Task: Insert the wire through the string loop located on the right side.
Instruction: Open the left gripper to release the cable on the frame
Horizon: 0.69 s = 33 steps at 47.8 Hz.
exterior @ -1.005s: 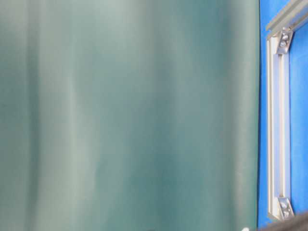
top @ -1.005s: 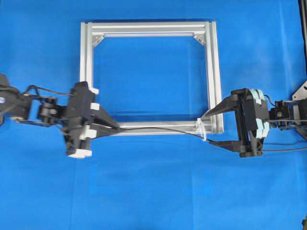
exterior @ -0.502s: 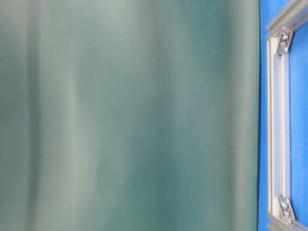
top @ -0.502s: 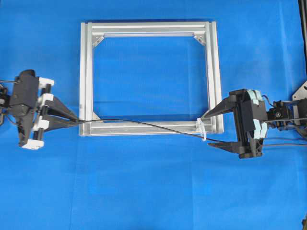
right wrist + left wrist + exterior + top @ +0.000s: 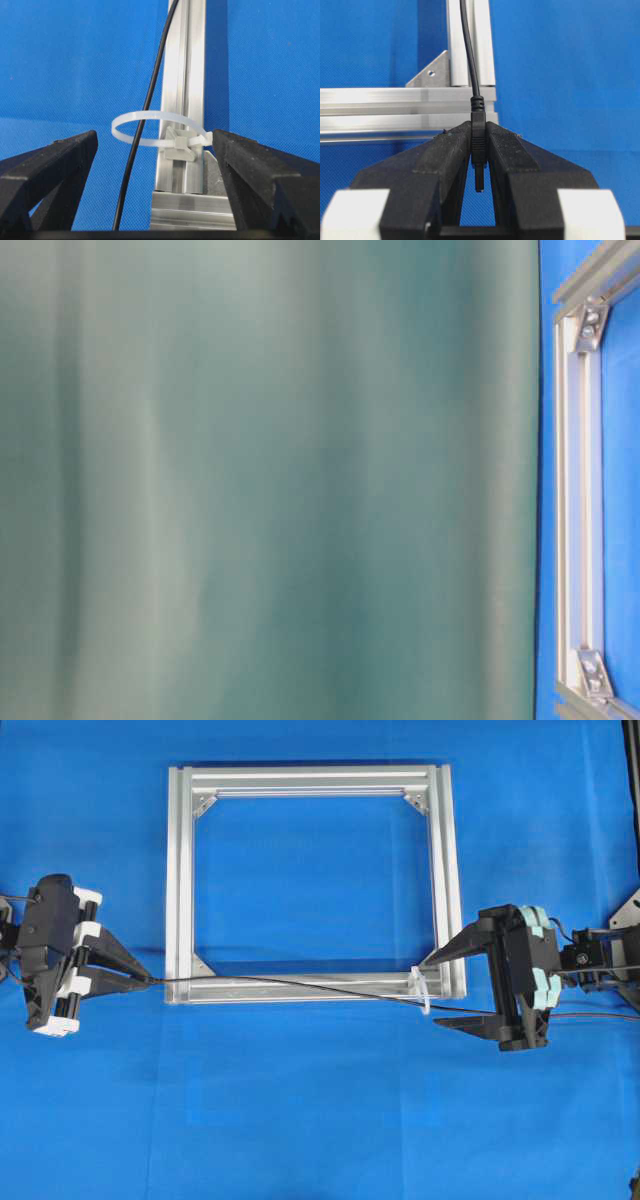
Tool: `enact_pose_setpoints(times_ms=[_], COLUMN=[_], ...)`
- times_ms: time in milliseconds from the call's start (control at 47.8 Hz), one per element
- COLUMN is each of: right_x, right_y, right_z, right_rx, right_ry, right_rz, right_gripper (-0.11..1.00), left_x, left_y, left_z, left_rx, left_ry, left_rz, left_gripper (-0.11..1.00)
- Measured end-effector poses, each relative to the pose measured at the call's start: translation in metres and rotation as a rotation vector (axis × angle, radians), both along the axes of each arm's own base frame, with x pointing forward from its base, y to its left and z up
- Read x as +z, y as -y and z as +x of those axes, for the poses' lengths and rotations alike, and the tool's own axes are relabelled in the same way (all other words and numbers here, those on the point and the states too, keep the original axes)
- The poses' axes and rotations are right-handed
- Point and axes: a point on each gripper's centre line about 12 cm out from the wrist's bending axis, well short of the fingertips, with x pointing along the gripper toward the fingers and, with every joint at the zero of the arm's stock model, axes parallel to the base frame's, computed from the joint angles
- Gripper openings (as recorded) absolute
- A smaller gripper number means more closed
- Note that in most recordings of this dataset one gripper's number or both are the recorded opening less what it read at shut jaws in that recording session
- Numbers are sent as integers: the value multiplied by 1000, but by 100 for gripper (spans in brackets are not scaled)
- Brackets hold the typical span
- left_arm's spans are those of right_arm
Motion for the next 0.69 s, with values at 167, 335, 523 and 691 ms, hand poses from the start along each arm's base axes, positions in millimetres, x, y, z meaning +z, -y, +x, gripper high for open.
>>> enact_pose_setpoints(times_ms=[167, 335, 523, 691], right_x=[0, 0, 0, 0], right_y=[0, 0, 0, 0], right_z=[0, 0, 0, 0], right_rx=[3, 4, 4, 3], right_ry=[1, -1, -1, 1], right_rz=[-5, -5, -5, -5], right_gripper=[89, 89, 89, 89], left_x=[-2, -2, -1, -2], left_y=[0, 0, 1, 1], left_z=[-1, -2, -2, -3], left_rx=[-3, -4, -6, -6], left_ry=[-18, -24, -21, -33], left_rz=[2, 4, 3, 4], left_gripper=[8, 9, 46, 80])
